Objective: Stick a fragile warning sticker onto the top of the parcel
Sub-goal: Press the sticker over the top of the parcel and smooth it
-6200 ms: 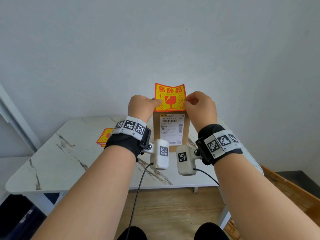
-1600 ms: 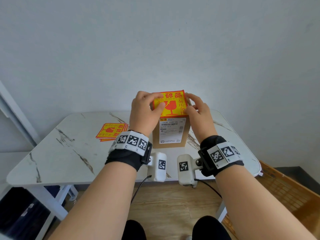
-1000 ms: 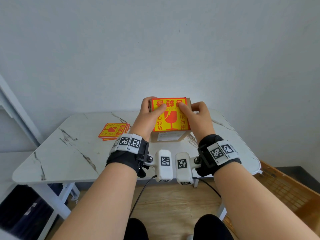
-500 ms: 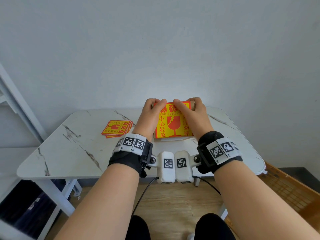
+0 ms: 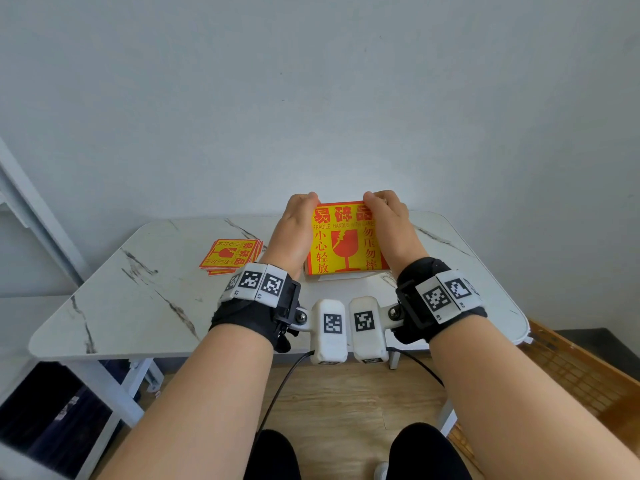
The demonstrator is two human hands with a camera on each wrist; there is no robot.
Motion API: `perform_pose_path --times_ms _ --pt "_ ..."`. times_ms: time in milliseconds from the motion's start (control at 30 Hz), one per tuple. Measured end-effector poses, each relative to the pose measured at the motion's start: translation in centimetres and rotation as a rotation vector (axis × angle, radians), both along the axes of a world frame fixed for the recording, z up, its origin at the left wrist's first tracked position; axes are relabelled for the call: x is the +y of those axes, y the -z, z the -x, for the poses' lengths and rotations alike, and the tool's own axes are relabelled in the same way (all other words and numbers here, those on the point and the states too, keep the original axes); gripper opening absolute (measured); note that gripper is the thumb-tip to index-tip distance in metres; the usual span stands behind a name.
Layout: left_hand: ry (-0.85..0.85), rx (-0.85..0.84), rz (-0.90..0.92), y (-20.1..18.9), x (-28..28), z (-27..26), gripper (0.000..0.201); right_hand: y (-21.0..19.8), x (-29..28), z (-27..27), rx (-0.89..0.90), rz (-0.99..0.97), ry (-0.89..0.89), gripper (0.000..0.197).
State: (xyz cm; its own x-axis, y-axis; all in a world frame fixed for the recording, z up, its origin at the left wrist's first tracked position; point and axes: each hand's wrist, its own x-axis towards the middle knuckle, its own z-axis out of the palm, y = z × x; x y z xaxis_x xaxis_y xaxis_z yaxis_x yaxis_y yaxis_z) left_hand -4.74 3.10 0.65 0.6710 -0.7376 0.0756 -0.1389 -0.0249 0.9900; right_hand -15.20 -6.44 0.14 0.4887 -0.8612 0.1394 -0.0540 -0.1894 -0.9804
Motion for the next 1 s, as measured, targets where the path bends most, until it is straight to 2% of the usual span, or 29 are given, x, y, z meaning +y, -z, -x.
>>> perform_pose_path --times_ms 200,367,500,600,733,833,866,966,1000 --pt "-0.007 -0.056 -0.05 0.2 -0.2 -0.4 0.032 0.5 0.2 0.6 -0.008 0.006 -0.053 0.045" --pt "-0.004 0.003 -0.038 -0.3 -0.4 -0.3 0.032 0.8 0.3 1.1 -0.047 0.053 -0.071 0.022" --pt "0.007 -0.03 -0.042 -0.2 -0.7 -0.8 0.034 0.8 0.1 0.9 -0.053 0.095 -0.041 0.032" --pt "0.008 -0.057 -0.057 -0.2 -0.9 -1.1 0.039 1.4 0.0 0.8 -0.05 0.088 -0.092 0.043" --pt "-0.002 -0.012 -0.054 -0.3 -1.0 -1.3 0.047 1.8 0.4 0.7 -0.113 0.068 -0.082 0.031" --pt "0.02 0.01 -0.036 0.2 -0.5 -1.5 0.047 1.4 0.5 0.4 -0.133 0.044 -0.051 0.03" --pt "0.041 0.039 -0.009 0.6 -0.3 -1.5 0.05 1.2 0.4 0.2 -0.137 0.035 -0.05 0.03" --pt "0.129 0.064 0.033 2.5 0.1 -1.6 0.078 1.0 0.3 -0.2 -0.138 0.039 -0.033 0.03" --pt "0.152 0.065 0.051 2.9 0.1 -1.5 0.08 0.9 0.3 -0.3 -0.139 0.039 -0.032 0.03"
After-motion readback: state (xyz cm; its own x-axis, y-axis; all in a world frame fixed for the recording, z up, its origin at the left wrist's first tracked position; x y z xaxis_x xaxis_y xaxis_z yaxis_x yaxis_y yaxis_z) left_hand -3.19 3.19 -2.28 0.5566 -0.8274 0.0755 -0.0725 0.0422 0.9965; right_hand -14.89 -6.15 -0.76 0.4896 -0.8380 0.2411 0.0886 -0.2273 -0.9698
